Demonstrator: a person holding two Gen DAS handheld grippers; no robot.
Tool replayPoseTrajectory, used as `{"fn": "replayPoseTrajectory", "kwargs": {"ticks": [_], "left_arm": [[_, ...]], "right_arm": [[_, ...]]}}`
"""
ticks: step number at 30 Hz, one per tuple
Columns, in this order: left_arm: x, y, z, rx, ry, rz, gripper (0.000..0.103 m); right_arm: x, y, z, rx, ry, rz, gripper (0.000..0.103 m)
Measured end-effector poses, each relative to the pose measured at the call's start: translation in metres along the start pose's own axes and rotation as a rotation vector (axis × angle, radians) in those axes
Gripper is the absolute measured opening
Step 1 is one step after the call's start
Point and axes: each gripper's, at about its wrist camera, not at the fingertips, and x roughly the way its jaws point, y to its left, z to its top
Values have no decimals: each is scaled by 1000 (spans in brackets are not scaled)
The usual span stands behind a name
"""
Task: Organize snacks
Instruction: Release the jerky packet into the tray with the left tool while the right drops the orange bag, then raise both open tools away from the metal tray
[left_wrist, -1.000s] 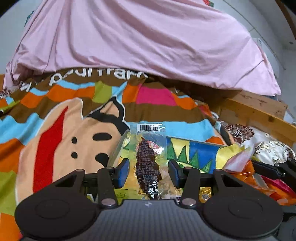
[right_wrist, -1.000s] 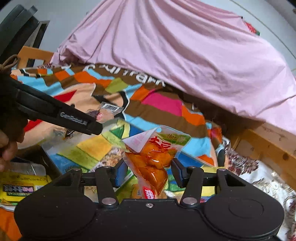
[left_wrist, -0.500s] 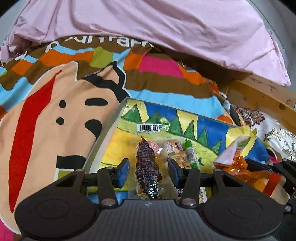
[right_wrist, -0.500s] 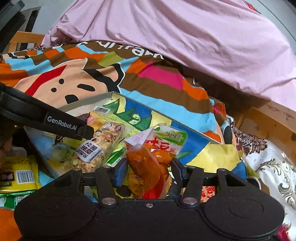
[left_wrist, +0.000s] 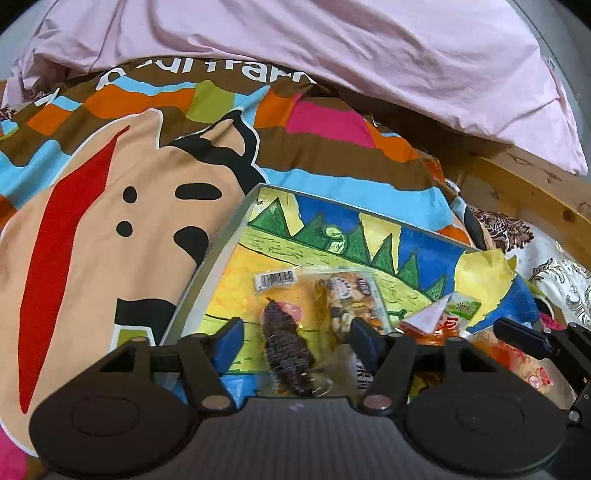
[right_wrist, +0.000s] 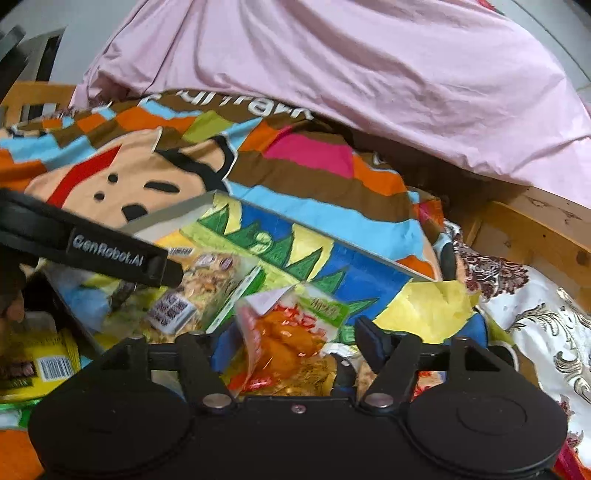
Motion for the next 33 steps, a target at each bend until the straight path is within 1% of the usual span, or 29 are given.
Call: {"fn": "replayPoseTrajectory", "kwargs": {"ticks": [2, 4, 8, 10, 11, 13, 17, 20, 25, 29, 33], "left_arm": [[-5, -2, 1, -3, -6, 6, 80], [-13, -2, 4, -12, -28, 15, 87], [-36, -1, 13, -42, -72, 28, 95], [-52, 0, 18, -57, -102, 40, 100], [-61, 0, 20, -64, -120, 47, 101], [-78, 0, 24, -71, -144, 54, 102], [-114, -3, 27, -65, -182, 75, 102], [-137, -9, 25, -48, -178, 96, 102], [-179, -18, 12, 2, -177, 111, 102], [-211, -25, -5, 61, -189, 143, 103], [-236, -29, -23, 89, -194, 175, 103]], "right_arm": [[-8, -5, 5, 26, -17, -6, 78], [-17, -11, 9, 50, -35, -14, 85], [-42, -27, 19, 114, -87, -29, 92], [-57, -34, 24, 145, -116, -33, 99], [-66, -39, 27, 164, -135, -33, 100], [-81, -45, 31, 189, -164, -32, 102], [-115, -55, 35, 218, -203, -21, 102], [-139, -58, 35, 214, -224, -15, 102], [-182, -61, 29, 241, -248, 8, 102], [-213, -60, 20, 245, -262, 34, 102], [-240, -58, 11, 245, -266, 54, 102]]}}
